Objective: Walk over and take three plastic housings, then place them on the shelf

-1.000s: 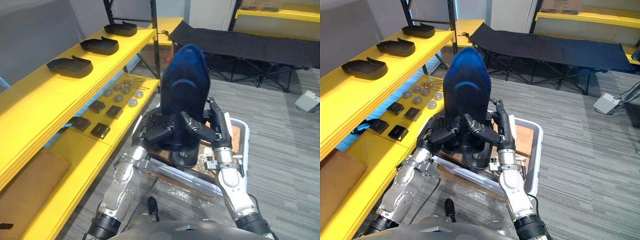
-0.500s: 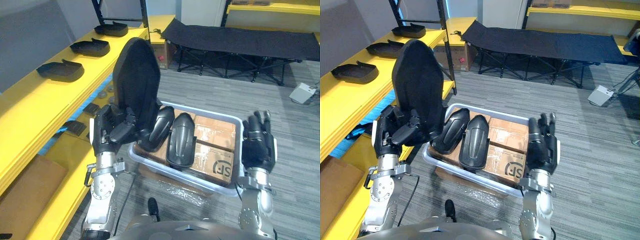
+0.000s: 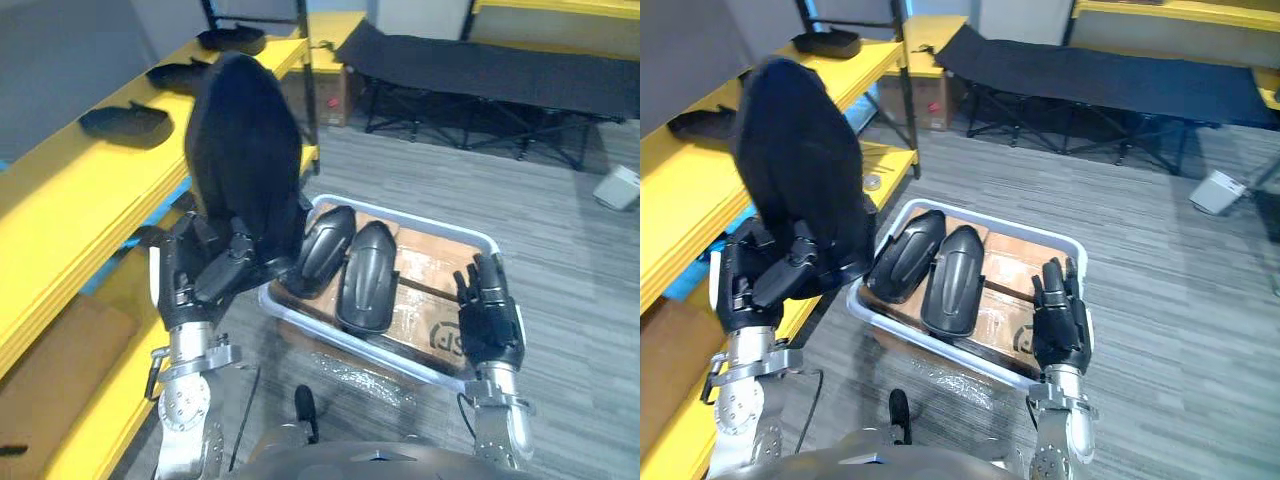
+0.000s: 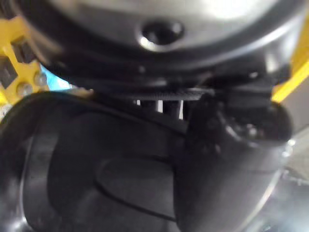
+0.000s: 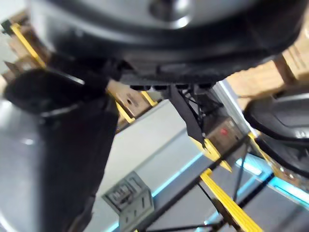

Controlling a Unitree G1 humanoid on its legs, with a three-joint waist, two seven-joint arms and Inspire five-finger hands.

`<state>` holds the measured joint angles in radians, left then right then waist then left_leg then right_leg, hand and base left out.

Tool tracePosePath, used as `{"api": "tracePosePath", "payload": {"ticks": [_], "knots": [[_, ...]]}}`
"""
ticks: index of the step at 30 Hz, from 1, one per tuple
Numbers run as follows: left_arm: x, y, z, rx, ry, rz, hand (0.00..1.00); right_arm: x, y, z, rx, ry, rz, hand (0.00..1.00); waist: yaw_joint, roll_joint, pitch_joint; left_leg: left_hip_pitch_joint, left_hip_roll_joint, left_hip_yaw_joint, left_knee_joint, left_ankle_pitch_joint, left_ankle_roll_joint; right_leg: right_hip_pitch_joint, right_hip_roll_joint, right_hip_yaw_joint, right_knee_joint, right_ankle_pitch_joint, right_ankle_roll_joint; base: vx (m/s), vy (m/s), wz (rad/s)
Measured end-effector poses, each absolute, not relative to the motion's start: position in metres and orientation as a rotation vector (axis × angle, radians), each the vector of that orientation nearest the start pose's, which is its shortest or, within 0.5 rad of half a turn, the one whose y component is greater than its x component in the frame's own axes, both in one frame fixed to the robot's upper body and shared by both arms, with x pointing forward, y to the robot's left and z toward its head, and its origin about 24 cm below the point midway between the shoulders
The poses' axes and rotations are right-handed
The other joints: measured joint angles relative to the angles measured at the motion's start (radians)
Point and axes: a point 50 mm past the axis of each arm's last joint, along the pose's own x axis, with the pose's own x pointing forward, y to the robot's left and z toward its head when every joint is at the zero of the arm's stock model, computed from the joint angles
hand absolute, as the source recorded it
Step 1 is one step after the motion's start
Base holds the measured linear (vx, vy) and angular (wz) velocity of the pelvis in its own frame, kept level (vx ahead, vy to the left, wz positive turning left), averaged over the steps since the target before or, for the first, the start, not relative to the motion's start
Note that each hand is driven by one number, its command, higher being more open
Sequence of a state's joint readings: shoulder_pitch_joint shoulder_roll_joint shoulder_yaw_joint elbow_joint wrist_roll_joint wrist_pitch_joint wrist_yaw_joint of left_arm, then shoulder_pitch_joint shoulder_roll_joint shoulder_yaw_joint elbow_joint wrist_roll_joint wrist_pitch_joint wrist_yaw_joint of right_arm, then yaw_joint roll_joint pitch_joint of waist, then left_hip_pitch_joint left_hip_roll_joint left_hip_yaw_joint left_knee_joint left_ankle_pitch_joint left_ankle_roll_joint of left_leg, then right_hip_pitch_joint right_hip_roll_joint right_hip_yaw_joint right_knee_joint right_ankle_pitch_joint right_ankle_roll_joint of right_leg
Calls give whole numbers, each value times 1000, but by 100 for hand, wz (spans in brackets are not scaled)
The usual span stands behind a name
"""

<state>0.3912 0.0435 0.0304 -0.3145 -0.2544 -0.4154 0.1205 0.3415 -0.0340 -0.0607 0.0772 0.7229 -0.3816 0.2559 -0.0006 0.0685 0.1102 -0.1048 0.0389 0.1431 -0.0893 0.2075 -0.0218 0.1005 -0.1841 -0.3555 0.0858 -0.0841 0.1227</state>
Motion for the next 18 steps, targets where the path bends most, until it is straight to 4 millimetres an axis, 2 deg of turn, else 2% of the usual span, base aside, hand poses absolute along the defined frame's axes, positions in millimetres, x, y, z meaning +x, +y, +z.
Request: {"api": "tracePosePath", "payload": {"ticks": [5,7,8,9,10,11,12,16,17,18], "knots": [[153,218,72,-224,-356,393,0,191,-185,0,565,-124,-63,100,41,-18,11,0,-31,-83,0,10,9,54,-9,-90,2,-17,10,19,-19,53],[148,223,74,-224,-363,416,0,196,-181,2,570,-124,-61,100,63,-30,16,-9,-43,-132,0,14,11,64,-9,-108,26,-44,-2,3,-30,65],[145,224,75,-227,-367,419,0,198,-178,3,574,-124,-57,100,65,-34,18,-15,-48,-158,0,16,14,62,-6,-99,45,-62,-18,0,-37,89],[145,224,75,-255,-372,403,0,197,-177,2,574,-116,-68,100,61,-37,20,-25,-59,-206,0,22,14,62,7,-44,59,-88,-47,-1,-36,99],[146,224,75,-270,-377,393,0,197,-178,2,568,-110,-76,100,53,-41,22,-29,-67,-232,0,25,15,66,14,-13,60,-104,-54,-28,-47,127],[147,223,75,-283,-384,374,0,195,-179,0,547,-99,-92,100,50,-53,34,-30,-85,-268,0,25,15,77,21,6,61,-136,-40,-52,-89,123],[145,223,74,-284,-378,366,0,192,-181,-2,539,-89,-106,100,53,-55,37,-34,-90,-290,0,25,15,87,33,-11,69,-152,-41,-59,-109,113],[139,224,70,-316,-360,361,0,189,-189,-3,526,-89,-134,100,63,-47,41,-53,-86,-325,4,32,8,112,64,-95,81,-167,-41,-63,-133,78],[136,224,68,-316,-348,370,0,189,-192,-2,517,-93,-140,100,77,-34,40,-54,-73,-343,4,80,-7,116,80,-104,96,-178,-39,-62,-133,32],[135,224,67,-313,-341,369,0,189,-194,-2,513,-94,-145,100,80,-33,42,-54,-73,-351,4,88,-8,121,83,-111,110,-188,-39,-64,-142,48]]}}
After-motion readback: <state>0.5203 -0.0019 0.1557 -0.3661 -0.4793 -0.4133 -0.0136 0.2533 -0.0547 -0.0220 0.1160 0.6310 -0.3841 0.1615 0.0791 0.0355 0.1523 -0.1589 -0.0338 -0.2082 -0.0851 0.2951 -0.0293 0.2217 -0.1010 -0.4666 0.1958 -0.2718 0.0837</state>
